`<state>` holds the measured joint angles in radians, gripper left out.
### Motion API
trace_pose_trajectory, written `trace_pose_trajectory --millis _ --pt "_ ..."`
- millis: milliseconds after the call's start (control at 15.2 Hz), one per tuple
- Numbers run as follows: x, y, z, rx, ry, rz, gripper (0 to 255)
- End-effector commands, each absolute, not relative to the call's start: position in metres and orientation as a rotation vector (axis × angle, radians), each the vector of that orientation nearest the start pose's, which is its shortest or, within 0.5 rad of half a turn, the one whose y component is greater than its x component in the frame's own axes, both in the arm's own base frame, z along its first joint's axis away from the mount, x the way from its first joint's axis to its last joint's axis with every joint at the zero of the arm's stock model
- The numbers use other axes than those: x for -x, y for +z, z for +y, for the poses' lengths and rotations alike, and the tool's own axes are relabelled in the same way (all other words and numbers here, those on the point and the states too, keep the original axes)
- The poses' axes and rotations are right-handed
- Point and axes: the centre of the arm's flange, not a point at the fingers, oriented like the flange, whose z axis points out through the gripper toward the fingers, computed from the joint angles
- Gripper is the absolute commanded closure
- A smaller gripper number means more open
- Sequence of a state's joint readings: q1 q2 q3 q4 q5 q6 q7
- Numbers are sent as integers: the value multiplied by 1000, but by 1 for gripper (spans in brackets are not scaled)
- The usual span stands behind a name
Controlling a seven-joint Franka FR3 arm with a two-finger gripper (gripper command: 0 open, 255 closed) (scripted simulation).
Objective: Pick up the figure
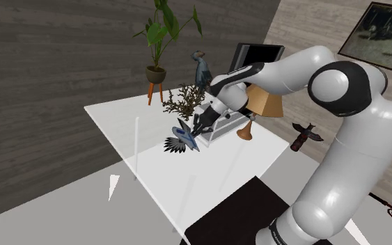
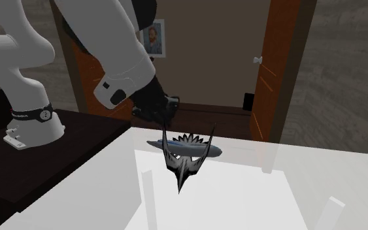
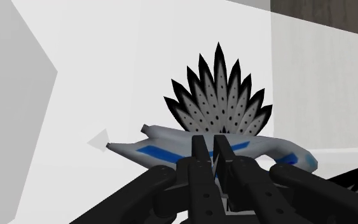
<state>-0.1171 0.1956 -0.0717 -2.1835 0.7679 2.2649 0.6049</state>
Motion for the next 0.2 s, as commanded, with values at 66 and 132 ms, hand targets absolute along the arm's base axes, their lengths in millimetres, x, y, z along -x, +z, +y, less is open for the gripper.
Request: trace_pose_trajectory --millis 66,132 --pt "-541 308 -85 2060 286 1616 255" --pt "-541 308 -85 2060 286 1616 255"
